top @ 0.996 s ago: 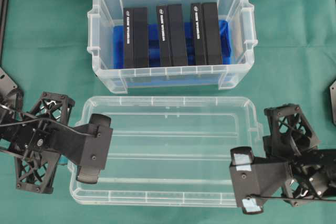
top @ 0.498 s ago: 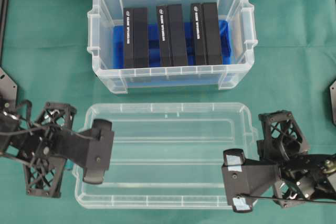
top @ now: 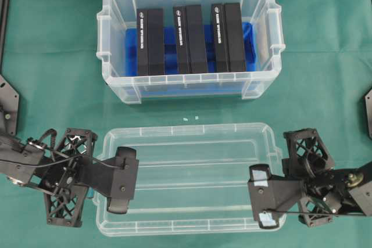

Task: Clamp the lid of the box with both arms, then lift and open it.
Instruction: 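Lower the lid onto the cloth in front of the box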

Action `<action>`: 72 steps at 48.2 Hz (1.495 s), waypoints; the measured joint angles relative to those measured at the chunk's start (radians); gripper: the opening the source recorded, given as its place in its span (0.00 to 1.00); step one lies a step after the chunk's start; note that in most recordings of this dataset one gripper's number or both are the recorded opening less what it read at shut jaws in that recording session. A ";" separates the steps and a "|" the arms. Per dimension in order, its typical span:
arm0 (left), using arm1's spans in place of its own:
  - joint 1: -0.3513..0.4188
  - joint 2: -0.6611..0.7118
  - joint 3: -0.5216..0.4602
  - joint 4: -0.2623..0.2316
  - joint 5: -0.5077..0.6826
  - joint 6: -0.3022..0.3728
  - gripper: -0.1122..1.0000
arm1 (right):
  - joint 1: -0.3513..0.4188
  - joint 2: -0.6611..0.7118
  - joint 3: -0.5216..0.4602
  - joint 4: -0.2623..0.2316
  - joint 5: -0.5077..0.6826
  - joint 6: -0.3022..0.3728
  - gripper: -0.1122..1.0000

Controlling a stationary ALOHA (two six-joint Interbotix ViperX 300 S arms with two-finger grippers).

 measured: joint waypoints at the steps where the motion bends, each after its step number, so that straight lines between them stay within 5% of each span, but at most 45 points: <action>1: 0.000 0.003 0.003 0.002 -0.008 -0.002 0.11 | 0.000 -0.002 0.006 0.002 -0.009 0.003 0.10; 40: 0.002 0.089 0.130 -0.003 -0.247 -0.021 0.11 | -0.006 0.097 0.098 -0.009 -0.230 0.038 0.10; 72: 0.003 0.081 0.179 -0.003 -0.291 -0.060 0.11 | -0.021 0.101 0.140 -0.014 -0.282 0.041 0.10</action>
